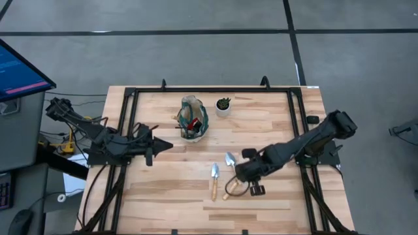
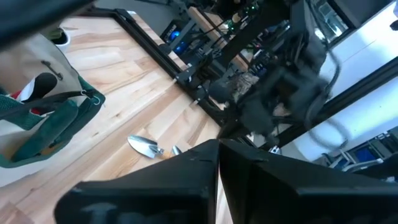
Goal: Pick & Place Garden tools in Gardening bag
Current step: Put the top light brown trowel into the pocket of the white gardening bag
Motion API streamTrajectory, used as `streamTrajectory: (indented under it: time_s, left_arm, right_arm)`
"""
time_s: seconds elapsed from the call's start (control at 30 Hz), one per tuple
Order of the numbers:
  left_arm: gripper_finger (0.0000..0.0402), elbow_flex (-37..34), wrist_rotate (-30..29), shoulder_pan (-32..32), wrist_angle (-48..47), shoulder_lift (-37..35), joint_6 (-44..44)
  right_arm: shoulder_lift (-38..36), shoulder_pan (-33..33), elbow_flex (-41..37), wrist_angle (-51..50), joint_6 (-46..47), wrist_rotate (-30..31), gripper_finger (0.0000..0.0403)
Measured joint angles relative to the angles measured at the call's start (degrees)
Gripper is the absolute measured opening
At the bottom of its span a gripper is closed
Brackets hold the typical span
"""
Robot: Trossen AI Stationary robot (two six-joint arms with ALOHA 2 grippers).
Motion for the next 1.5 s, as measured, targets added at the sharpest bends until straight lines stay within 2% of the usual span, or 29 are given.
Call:
streamTrajectory:
  time_s: [0.23,0.5,0.67,0.9,1.07,1.2,1.37,1.5]
  left_arm:
    - [0.0001,0.0,-0.01,0.02,0.03,-0.1,0.04]
    - [0.0001,-0.02,0.06,0.02,0.61,-0.14,0.02]
    - [0.0001,-0.02,1.31,0.0,1.37,-0.16,0.0]
    - [0.0001,-0.02,1.63,0.0,1.7,-0.16,0.0]
    - [0.0001,-0.02,1.65,0.02,1.71,-0.16,0.0]
    - [0.0001,-0.02,1.65,0.01,1.69,-0.16,0.04]
    - [0.0001,-0.02,1.65,0.02,1.6,-0.16,0.09]
    - [0.0001,-0.02,1.65,0.02,1.56,-0.14,0.2]
  right_arm:
    - [7.26,3.78,-2.24,4.08,7.64,-2.16,0.0001]
    - [15.42,3.62,-2.09,10.6,8.05,-3.6,0.0001]
    - [17.49,1.12,-2.07,12.73,5.08,-3.88,0.0]
    - [17.3,-5.0,-2.03,15.64,0.83,-1.07,0.0]
    - [17.3,-9.61,-1.06,17.79,-0.07,-2.32,0.0]
    - [17.3,-11.68,3.68,14.7,-6.74,-3.93,0.0]
    - [17.19,-15.15,9.86,9.26,-22.68,-3.89,0.0]
    - [17.17,-18.56,11.35,6.28,-35.84,-3.48,0.0]
